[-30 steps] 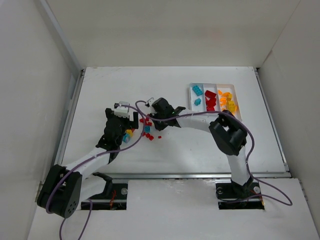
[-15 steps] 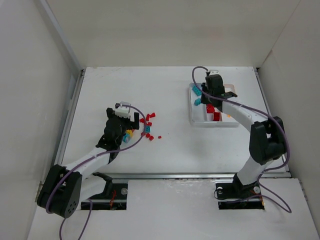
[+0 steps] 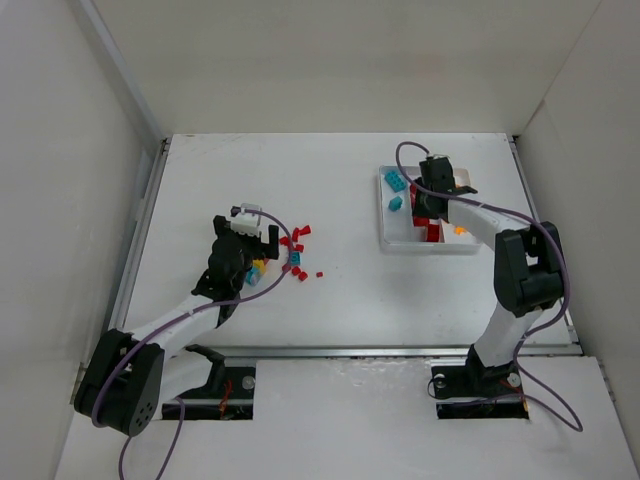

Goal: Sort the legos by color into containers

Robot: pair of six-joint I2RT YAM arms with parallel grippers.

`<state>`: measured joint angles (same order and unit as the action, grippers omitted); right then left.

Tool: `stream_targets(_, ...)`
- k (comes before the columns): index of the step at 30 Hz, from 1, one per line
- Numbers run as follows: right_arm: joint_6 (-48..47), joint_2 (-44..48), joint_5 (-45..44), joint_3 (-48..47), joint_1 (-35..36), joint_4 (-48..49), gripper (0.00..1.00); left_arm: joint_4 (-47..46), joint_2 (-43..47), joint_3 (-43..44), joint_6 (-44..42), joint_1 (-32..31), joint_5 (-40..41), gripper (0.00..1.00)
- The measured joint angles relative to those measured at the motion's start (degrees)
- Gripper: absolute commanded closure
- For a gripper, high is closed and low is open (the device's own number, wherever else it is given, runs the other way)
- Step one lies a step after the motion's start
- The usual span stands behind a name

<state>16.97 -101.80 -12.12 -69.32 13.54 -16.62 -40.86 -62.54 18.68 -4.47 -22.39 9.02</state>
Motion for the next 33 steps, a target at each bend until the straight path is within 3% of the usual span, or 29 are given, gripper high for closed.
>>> stream_targets(2, 0.0, 0.0, -0.2, 0.0, 0.0, -0.2, 0.61, 0.0, 0.0, 0.0, 0.0, 0.0, 0.0, 0.0)
stream_targets(3, 0.1, 0.0, -0.2, 0.0, 0.0, -0.2, 0.49, 0.0, 0.0, 0.0, 0.0, 0.0, 0.0, 0.0)
stream_targets(6, 0.0, 0.0, -1.0, -0.3, 0.0, -0.8, 0.36, 0.0, 0.0, 0.0, 0.0, 0.1, 0.0, 0.0)
stream_targets(15, -1.1, 0.2, -3.7, -0.4, 2.1, -1.1, 0.35, 0.0, -0.5, 0.1, 0.0, 0.4, 0.0, 0.0)
stream_targets(21, -8.1, 0.1, -0.3, -2.7, 16.8, 0.8, 0.35, 0.1, -1.0, 0.1, -0.2, 0.4, 0.0, 0.0)
stream_targets(24, -11.9, -4.5, 7.3, -9.9, 23.8, 1.1, 0.34, 0.7, -1.1, 0.4, -1.5, 0.4, 0.0, 0.0)
stream_targets(27, -14.0, -11.8, 15.5, -19.4, 26.2, 1.0, 0.2, 2.4, -1.2, 2.0, -5.2, 0.4, -0.3, 0.0)
stream_targets(32, -15.5, -24.1, 22.6, -34.4, 25.2, -3.4, 0.19, 4.6, -1.2, 5.6, -15.9, 0.4, -1.6, 0.0)
stream_targets(33, -15.7, -25.9, 23.1, -36.3, 25.1, -4.1, 0.19, 5.1, -1.2, 6.2, -17.8, 0.4, -1.8, 0.04)
